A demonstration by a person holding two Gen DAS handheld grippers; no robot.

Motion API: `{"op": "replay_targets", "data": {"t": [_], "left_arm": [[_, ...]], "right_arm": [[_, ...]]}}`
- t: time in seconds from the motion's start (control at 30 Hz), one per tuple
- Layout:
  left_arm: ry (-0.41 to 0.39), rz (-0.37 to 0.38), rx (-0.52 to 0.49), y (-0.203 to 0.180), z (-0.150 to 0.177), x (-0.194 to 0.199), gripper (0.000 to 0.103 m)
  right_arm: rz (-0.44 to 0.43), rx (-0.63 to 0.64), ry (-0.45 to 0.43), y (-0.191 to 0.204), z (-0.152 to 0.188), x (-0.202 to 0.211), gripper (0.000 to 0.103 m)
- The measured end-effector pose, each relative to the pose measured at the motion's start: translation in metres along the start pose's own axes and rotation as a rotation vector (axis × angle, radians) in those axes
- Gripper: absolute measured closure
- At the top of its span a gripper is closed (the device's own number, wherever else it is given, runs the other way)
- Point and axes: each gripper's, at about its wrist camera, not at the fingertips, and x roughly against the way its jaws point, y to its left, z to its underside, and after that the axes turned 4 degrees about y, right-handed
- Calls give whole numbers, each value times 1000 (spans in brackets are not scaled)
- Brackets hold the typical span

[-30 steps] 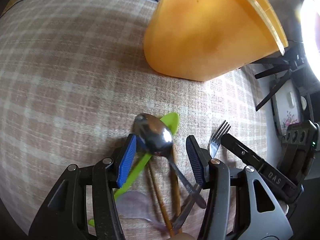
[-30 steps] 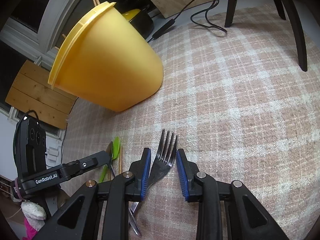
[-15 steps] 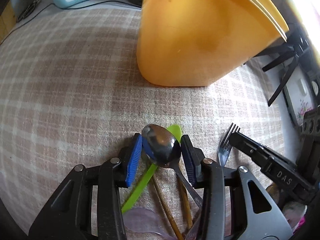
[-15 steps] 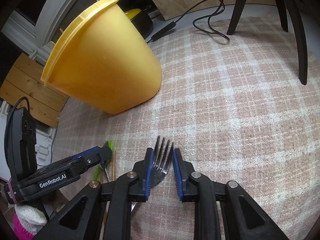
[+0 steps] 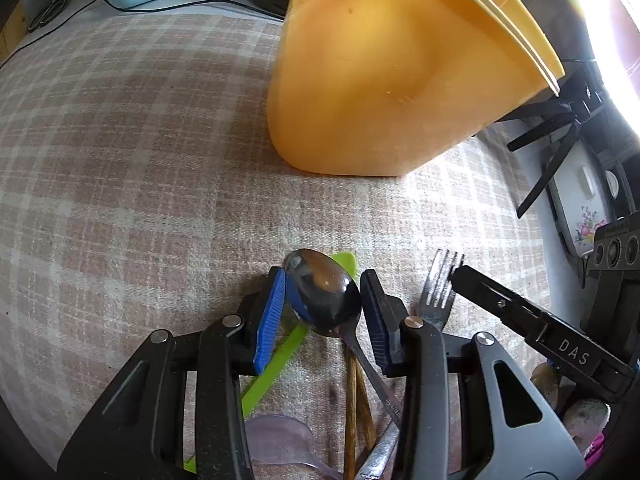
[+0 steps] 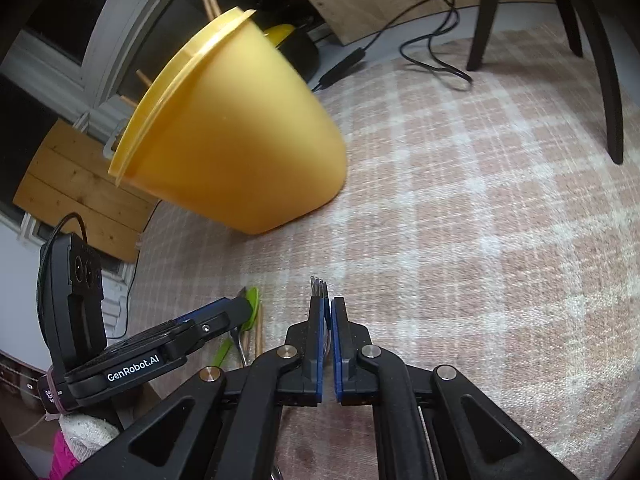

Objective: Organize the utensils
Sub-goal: 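Close the left gripper on the metal spoon handle while the right gripper closes on the metal fork, then lift the spoon and fork and carry both over the yellow container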

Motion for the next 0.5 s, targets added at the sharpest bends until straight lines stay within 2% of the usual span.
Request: {"op": "replay_targets", "data": {"t": [0.23, 0.5], "left_arm": [[-22, 40, 11, 1, -1, 9, 69], [-76, 90, 9, 12, 5, 38, 70]], "right_arm": [[50, 58, -15, 16, 2, 4, 102], [109, 143, -80, 33, 12, 30, 103]]}}
